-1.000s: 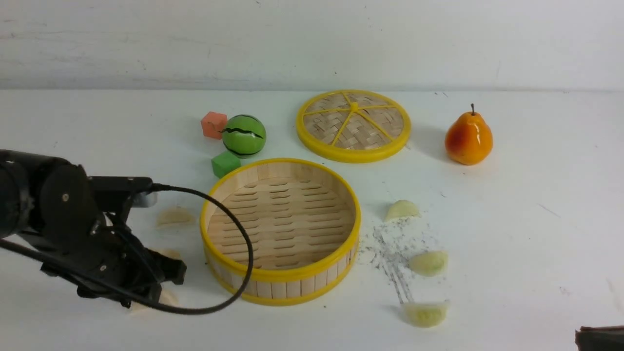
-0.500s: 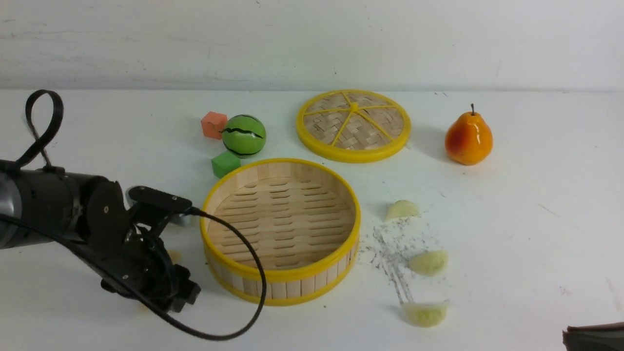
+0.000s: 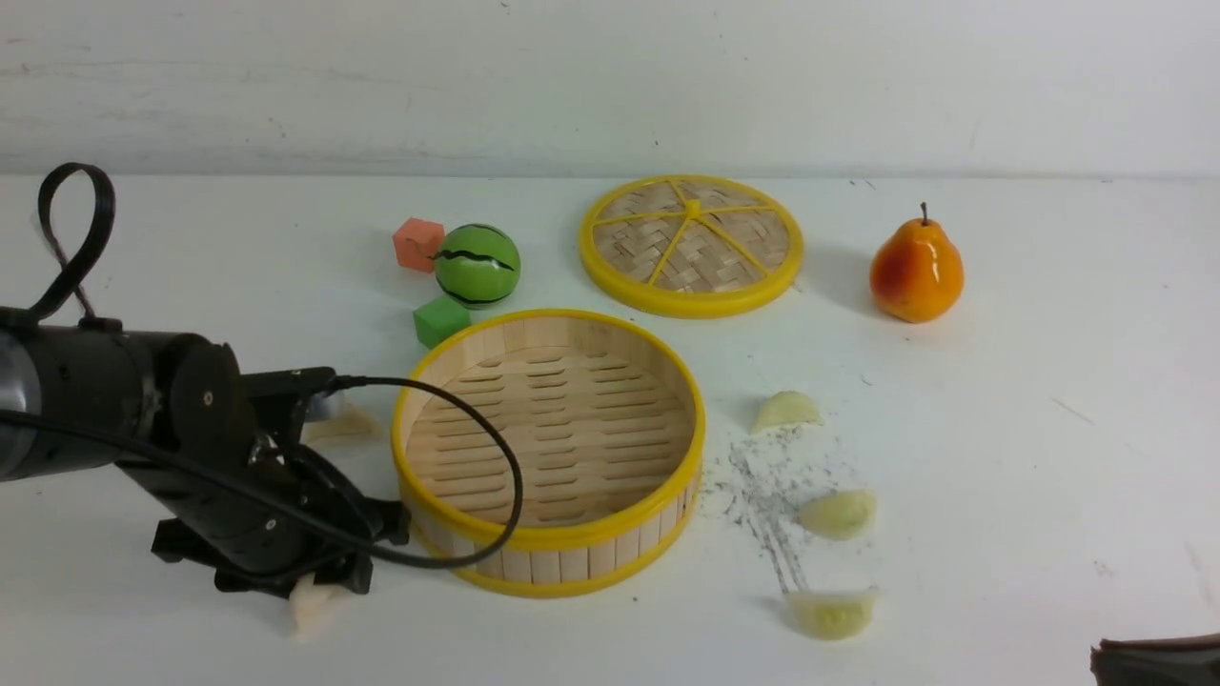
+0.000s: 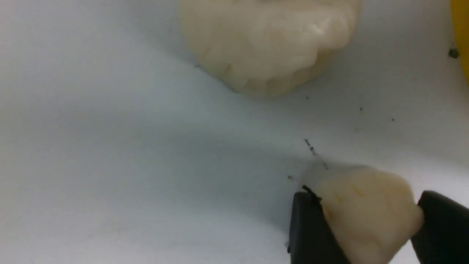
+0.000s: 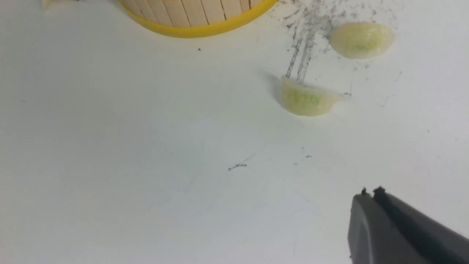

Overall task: Put the dumplings into the steamer on the white table.
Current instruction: 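Reach for and grasp a dumpling on the table with the left gripper, then place the dumpling into the bamboo steamer basket with the left gripper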

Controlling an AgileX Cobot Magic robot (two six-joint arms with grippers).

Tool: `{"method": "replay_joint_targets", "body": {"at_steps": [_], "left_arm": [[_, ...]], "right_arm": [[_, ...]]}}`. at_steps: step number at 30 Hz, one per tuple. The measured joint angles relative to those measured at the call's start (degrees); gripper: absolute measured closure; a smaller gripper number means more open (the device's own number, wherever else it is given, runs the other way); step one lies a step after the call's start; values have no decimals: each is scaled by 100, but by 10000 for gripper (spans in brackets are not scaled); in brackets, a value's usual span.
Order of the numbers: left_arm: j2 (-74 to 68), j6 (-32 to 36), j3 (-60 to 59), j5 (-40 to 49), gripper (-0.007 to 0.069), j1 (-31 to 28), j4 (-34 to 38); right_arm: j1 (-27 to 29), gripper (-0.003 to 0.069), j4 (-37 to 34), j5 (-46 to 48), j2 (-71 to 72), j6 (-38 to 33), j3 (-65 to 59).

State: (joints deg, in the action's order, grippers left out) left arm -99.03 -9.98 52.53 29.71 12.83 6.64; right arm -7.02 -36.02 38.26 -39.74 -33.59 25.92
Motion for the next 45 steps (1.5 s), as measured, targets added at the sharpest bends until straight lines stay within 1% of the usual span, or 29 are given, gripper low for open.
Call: {"method": "replay_joint_targets", "body": {"at_steps": [3, 7, 11, 14, 18, 19, 20, 22, 23, 24, 29, 31, 34, 35, 36, 37, 39, 41, 42, 45], "left_arm": [[5, -25, 15, 82, 236, 0, -37], [5, -44, 164, 806, 174, 0, -64], [5, 25, 276, 1049, 166, 0, -146], [5, 330, 279, 1093, 168, 0, -182], [5, 716, 279, 1130, 193, 0, -194], [5, 944, 279, 1130, 225, 0, -194], [0, 1189, 279, 1130, 275, 0, -194], [0, 1392, 279, 1119, 342, 0, -187], [-5, 1506, 279, 1104, 405, 0, -180], [-5, 1530, 279, 1100, 414, 0, -180], [25, 1548, 308, 1239, 408, 0, -158], [218, 1548, 454, 1763, 408, 0, -25], [585, 1531, 834, 2069, 408, 0, 319], [749, 1470, 1062, 2062, 408, 0, 606], [771, 1455, 1062, 2053, 408, 0, 606], [872, 1378, 1405, 1981, 408, 0, 1063], [812, 1334, 1898, 1825, 408, 0, 1539], [532, 1224, 2331, 1647, 408, 7, 1683], [532, 1224, 2331, 1647, 408, 7, 1683], [-329, 927, 3058, 1611, 409, 7, 1677]], "right_arm": [[0, 661, -5, -19, 0, 0, 0], [0, 660, -17, -20, 0, 0, -4], [0, 659, -38, -24, 0, 0, -6], [0, 657, -64, -24, 0, 0, -6], [0, 655, -64, -24, 0, 0, -6], [0, 654, -64, -24, 0, 0, -6], [0, 653, -68, -24, 0, 0, -6], [0, 652, -92, -24, 0, 0, -6], [0, 652, -103, -24, 0, 0, -6], [0, 651, -103, -24, 0, 0, -6], [0, 648, -103, -24, 0, 0, -6], [0, 647, -103, -24, 0, 0, -6], [0, 647, -103, -24, 0, 0, -6], [0, 647, -103, -37, 0, 0, -11], [0, 647, -103, -53, 0, 0, -11], [0, 647, -103, -77, 0, 0, -11], [0, 647, -107, -120, 0, 0, -11], [0, 647, -107, -136, 0, 0, -11], [0, 647, -107, -136, 0, 0, -11], [0, 645, -107, -136, 0, 0, -11]]}}
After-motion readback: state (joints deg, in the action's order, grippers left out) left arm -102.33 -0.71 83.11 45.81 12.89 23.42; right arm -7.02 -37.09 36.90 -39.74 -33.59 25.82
